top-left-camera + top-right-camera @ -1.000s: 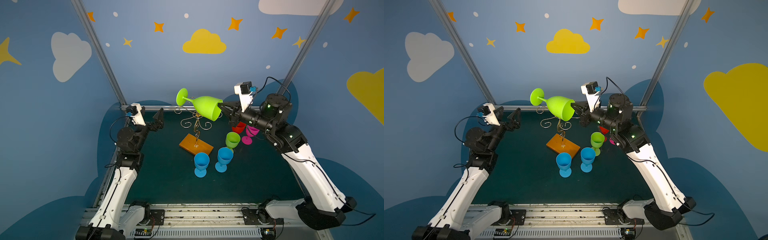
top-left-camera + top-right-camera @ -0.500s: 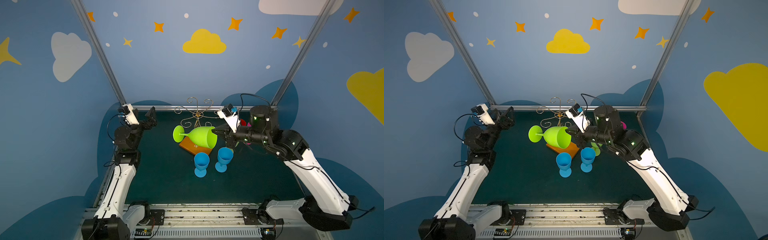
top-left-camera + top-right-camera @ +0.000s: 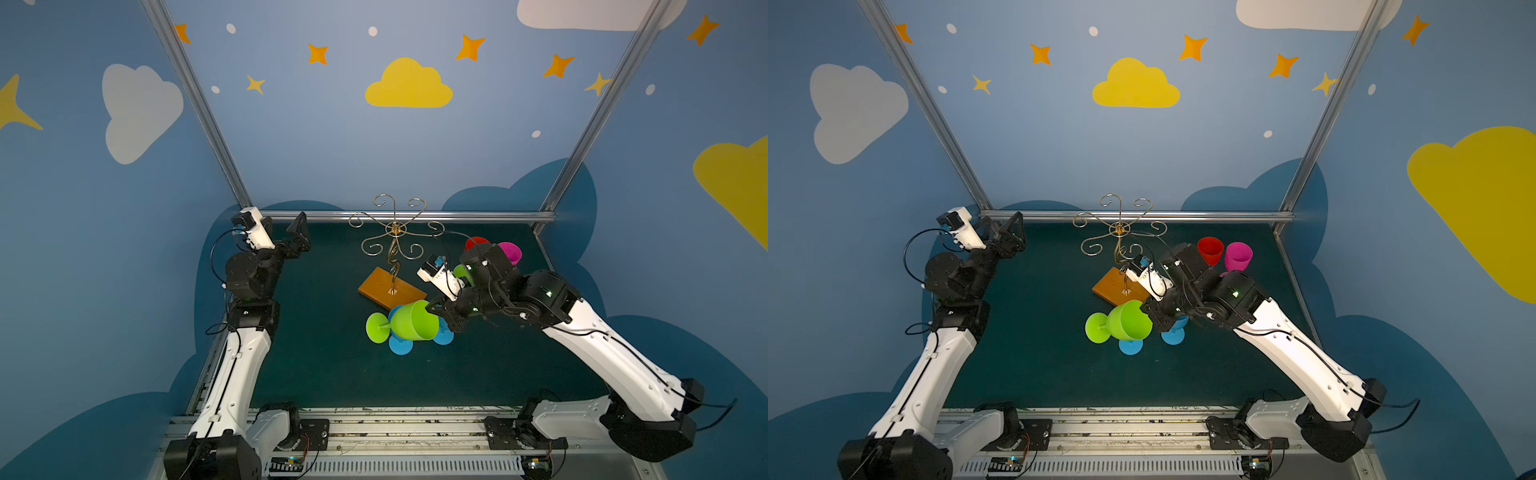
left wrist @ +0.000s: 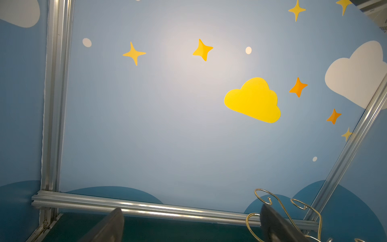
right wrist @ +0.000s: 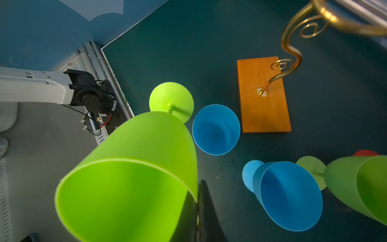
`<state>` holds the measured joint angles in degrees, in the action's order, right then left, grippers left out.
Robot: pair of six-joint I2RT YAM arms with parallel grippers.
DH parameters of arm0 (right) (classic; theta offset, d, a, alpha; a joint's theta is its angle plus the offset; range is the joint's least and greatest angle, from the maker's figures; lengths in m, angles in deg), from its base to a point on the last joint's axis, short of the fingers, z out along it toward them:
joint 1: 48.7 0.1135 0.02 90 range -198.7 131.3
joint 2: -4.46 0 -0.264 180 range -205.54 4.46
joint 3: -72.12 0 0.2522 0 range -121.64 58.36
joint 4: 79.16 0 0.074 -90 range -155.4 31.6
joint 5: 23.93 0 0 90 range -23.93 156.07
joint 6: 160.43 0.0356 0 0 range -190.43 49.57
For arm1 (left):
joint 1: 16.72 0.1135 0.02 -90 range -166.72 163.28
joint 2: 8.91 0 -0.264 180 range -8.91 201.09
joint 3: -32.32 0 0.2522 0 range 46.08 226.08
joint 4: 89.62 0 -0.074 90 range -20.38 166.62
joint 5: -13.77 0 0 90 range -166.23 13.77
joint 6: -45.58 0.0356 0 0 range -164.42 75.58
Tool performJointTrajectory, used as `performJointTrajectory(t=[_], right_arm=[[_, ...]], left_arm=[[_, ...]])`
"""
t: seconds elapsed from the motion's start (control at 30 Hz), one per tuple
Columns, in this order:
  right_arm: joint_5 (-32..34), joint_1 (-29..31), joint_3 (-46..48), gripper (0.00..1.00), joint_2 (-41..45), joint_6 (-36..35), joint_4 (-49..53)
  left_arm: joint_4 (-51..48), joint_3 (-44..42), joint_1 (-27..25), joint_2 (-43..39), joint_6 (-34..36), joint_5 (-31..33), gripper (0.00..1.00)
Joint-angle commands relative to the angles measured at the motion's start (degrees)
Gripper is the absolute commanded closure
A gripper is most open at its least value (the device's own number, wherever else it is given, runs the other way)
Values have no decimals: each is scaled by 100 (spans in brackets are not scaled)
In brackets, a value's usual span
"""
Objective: Take the wine glass off the wine glass rack
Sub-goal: 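Lower the lime-green glass with the right gripper and stand it upright near the blue glasses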
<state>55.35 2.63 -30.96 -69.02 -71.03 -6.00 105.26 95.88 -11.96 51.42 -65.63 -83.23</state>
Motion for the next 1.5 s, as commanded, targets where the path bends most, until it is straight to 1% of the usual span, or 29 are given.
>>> performJointTrajectory(t=[0.0,0.23,0.4,0.6,0.77,0.9,1.0,1.07,1.13,1.23,1.37,1.4,1.47], right_arm=[[8,63,146,100,234,173,310],[-22,68,551,100,303,275,653],[132,71,777,100,251,316,918],[663,70,863,100,95,478,1391],[931,70,928,100,-91,664,1609],[1417,61,951,100,-292,1124,1674],[1638,53,997,100,-532,1336,1695],[1594,35,958,100,-736,1325,1737],[1530,10,866,100,-979,1446,1830],[1609,-12,778,100,-1311,1747,1931],[1538,-19,868,100,-1318,1811,1612],[1538,-22,880,99,-1243,1809,1555],[1562,-34,851,92,-1128,1790,1489]], left_arm=[[199,-4,46,-100,30,-11,0],[196,-32,68,-117,41,-4,0],[202,-41,61,-120,38,-5,0],[195,-10,70,-152,89,5,0],[190,-29,73,-155,103,24,0],[186,-54,74,-177,109,31,0],[185,-67,79,-190,135,50,0],[184,-67,79,-197,152,50,0],[177,-54,78,-195,175,50,0],[160,-56,78,-212,188,49,0],[152,-78,78,-247,214,72,0],[145,-79,88,-251,230,85,0],[148,-80,89,-276,248,87,0]])
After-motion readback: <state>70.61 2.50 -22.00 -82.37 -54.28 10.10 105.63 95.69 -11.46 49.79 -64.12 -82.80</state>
